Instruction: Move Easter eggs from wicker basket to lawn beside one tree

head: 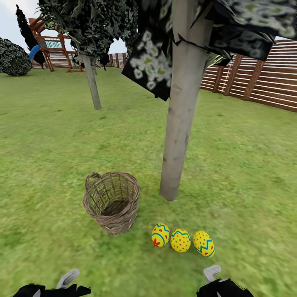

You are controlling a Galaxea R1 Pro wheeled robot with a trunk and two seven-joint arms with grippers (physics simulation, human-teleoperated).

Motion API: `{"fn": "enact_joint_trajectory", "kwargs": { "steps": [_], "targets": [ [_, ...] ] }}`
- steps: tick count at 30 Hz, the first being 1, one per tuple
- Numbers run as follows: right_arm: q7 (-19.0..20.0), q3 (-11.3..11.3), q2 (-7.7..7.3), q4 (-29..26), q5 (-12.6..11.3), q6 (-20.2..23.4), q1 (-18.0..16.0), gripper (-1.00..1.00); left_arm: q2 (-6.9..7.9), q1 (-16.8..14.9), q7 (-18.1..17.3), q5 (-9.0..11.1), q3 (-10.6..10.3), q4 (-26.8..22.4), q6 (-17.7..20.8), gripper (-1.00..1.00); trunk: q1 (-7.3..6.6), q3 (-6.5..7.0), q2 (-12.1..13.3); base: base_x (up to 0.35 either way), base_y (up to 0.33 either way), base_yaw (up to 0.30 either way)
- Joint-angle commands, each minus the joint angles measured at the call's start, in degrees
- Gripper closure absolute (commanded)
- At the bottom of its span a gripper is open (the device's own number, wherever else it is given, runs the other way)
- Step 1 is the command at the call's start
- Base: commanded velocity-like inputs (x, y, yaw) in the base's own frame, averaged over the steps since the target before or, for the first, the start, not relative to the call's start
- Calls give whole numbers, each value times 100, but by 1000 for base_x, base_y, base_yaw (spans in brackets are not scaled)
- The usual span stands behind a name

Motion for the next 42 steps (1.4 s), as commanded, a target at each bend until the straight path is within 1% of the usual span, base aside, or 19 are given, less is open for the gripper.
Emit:
{"fn": "enact_joint_trajectory", "kwargs": {
  "steps": [1,7,9,11,14,16,17,21,25,27,28,29,31,33,34,36,39,41,42],
  "targets": [
    [31,-49,1,77,61,-42,2,-100,-6,-2,25,-9,41,13,35,-100,-24,14,40,0,0,0],
    [17,-49,3,217,55,-123,5,-100,-9,-2,106,-10,40,-1,26,-100,-155,122,280,0,0,0],
    [16,-49,-1,309,47,-219,10,-100,-4,-2,226,-10,36,0,22,-100,-199,158,361,0,0,0],
    [15,-49,-6,454,40,-432,13,-100,-17,-2,438,-10,29,22,-44,-100,-243,194,441,0,0,0],
    [15,-49,-13,701,37,-767,19,-100,-68,-2,778,-7,25,66,-299,-100,-309,248,561,0,0,0],
    [15,-49,-12,768,44,-870,66,-100,-96,-2,894,-9,17,155,-382,-100,-353,284,641,0,0,0],
    [15,-47,-2,797,61,-925,127,-100,-141,-2,952,-10,5,268,-448,-100,-375,301,681,0,0,0],
    [15,-48,-14,785,70,-955,157,-100,-197,-2,979,-10,-16,447,-733,-100,-463,373,842,0,0,0],
    [15,-49,-17,792,66,-961,169,-100,-213,-2,984,-10,-20,788,-1052,-100,-551,445,1002,0,0,0],
    [-11,-49,-22,795,60,-971,200,-100,-215,4,990,-10,-20,1010,-1292,-100,-595,481,1083,0,0,0],
    [-40,-49,-23,791,61,-987,240,-100,-232,8,991,-10,-20,1074,-1391,-100,-617,499,1123,0,0,0],
    [-102,-49,-25,785,62,-1027,296,-100,-294,12,994,-6,-20,1160,-1532,-100,-639,517,1163,0,0,0],
    [-227,-49,-23,794,57,-1076,342,-100,-354,14,1037,-5,-20,1244,-1649,-100,-683,553,1243,0,0,0],
    [-377,-49,-21,801,53,-1100,395,-100,-400,15,1280,-8,-25,1282,-1700,-100,-726,589,1323,0,0,0],
    [-481,-49,-24,803,54,-1112,435,-100,-497,22,1684,-9,-51,1301,-1726,-100,-748,607,1363,0,0,0],
    [-526,-49,-25,804,54,-1117,463,-100,-584,47,2028,-5,-83,1309,-1804,-100,-792,643,1444,0,0,0],
    [-550,-49,-26,805,49,-1119,492,-100,-721,113,2272,-2,-136,1314,-2028,-100,-858,696,1564,0,0,0],
    [-563,-49,-30,803,50,-1120,525,-100,-766,157,2410,-2,-164,1316,-2108,-100,-902,732,1644,0,0,0],
    [-568,-49,-28,804,52,-1120,541,-100,-782,197,2553,-1,-174,1317,-2139,-100,-924,750,1684,0,0,0]
  ]
}}
